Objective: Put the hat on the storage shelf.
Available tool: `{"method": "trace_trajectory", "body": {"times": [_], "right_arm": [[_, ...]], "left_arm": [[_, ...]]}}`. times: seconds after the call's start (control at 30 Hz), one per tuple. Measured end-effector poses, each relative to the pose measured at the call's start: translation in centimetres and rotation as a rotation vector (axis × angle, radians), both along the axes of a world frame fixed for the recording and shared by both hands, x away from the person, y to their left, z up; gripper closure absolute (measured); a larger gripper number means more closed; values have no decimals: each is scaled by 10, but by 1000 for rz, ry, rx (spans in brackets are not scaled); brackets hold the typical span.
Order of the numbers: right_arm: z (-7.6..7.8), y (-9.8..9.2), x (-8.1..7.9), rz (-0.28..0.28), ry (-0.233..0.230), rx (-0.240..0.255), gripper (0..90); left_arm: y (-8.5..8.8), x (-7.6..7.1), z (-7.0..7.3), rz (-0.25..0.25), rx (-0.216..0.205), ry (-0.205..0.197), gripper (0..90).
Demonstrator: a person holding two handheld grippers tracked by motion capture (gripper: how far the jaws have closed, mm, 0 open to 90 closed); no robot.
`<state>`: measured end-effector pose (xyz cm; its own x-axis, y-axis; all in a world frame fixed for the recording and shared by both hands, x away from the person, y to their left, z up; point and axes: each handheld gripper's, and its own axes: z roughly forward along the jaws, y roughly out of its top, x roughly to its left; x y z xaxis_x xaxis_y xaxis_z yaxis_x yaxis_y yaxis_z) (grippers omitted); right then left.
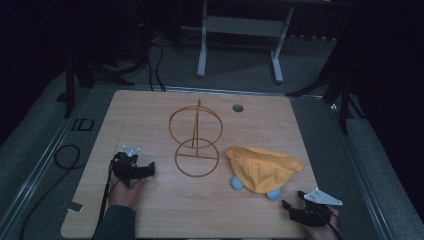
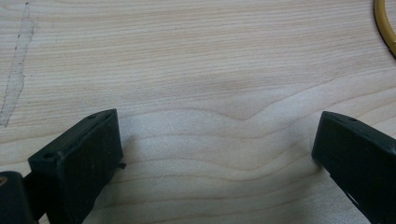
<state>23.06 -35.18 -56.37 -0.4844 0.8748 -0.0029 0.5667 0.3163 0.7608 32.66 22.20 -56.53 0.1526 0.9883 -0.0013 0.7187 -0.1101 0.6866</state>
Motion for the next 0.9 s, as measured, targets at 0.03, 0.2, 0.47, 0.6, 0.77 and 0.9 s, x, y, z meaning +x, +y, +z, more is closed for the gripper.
{"method": "trace_trajectory", "body": {"times": [0.03, 0.2, 0.47, 0.6, 0.77, 0.9], "right_arm": [[0, 0, 0, 0, 1, 1, 271], [0, 0, 0, 0, 1, 1, 271], [0, 0, 0, 1, 1, 1, 271], [0, 0, 0, 0, 3, -1, 271], [3, 1, 0, 6, 23, -13, 293], [6, 2, 1, 24, 40, -25, 363]], "left_arm": [[0, 0, 0, 0, 0, 0, 15], [0, 0, 0, 0, 0, 0, 15], [0, 0, 0, 0, 0, 0, 15], [0, 0, 0, 0, 0, 0, 15], [0, 0, 0, 0, 0, 0, 15], [0, 0, 0, -1, 1, 1, 15]]}}
